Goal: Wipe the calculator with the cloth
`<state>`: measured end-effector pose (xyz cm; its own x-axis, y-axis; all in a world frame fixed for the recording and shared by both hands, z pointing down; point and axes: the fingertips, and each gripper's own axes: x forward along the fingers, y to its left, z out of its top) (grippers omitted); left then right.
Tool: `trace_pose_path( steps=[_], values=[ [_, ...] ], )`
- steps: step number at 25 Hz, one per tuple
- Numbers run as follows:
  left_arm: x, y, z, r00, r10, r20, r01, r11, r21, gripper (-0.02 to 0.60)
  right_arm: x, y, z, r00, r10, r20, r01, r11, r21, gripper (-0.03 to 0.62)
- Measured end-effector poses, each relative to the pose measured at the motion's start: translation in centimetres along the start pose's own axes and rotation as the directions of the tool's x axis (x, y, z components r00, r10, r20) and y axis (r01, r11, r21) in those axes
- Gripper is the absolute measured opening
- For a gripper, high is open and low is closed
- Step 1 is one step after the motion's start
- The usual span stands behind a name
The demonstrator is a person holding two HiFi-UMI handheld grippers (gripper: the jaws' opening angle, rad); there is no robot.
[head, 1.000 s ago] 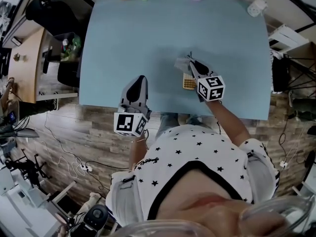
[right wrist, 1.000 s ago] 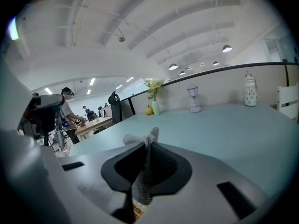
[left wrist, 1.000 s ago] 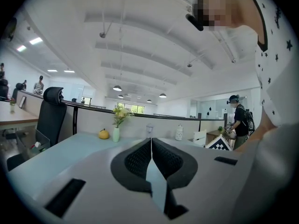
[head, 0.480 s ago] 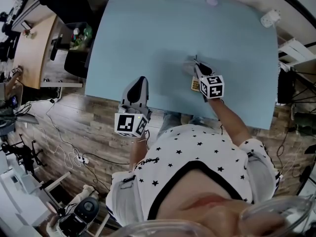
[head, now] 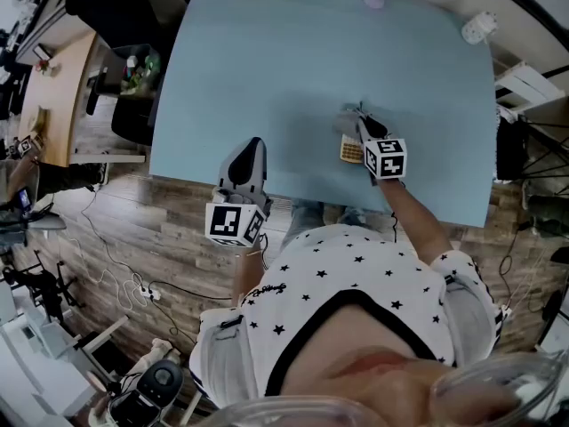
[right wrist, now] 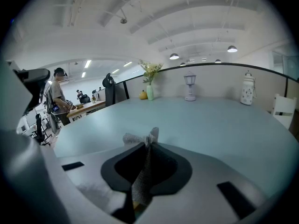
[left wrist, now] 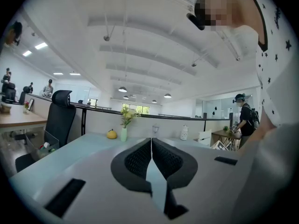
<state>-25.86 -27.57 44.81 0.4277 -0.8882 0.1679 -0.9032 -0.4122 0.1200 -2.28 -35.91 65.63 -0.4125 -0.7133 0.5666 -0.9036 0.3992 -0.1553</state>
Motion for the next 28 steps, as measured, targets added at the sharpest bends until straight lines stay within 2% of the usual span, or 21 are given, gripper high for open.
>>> trace_pose_path(
  steps=[13, 19, 24, 28],
  values=[
    [1.8, -2.2, 0.4, 0.997, -0.081, -0.009, 0.081, 0.996, 0.026, 0.031, -2.6, -4.6, -2.0, 0.993, -0.117, 0.001, 0.116, 0.989, 0.091, 0.034],
    [2.1, -2.4, 0.7, 0.995, -0.098, -0.008, 0.099, 0.995, 0.034, 0.031, -3.1, -5.4, -2.6, 0.990, -0.141, -0.010, 0.141, 0.984, 0.110, 0.034],
    [2.3, -2.4, 1.0, 0.994, -0.109, -0.004, 0.109, 0.993, 0.039, 0.031, -3.6, -5.0, -1.3, 0.990, -0.135, 0.026, 0.131, 0.984, 0.120, 0.034],
    [2.7, -2.5, 1.0, 0.993, -0.117, 0.001, 0.117, 0.992, 0.044, 0.031, -3.9, -3.1, 0.9, 0.993, -0.078, 0.085, 0.067, 0.990, 0.125, 0.034]
  ],
)
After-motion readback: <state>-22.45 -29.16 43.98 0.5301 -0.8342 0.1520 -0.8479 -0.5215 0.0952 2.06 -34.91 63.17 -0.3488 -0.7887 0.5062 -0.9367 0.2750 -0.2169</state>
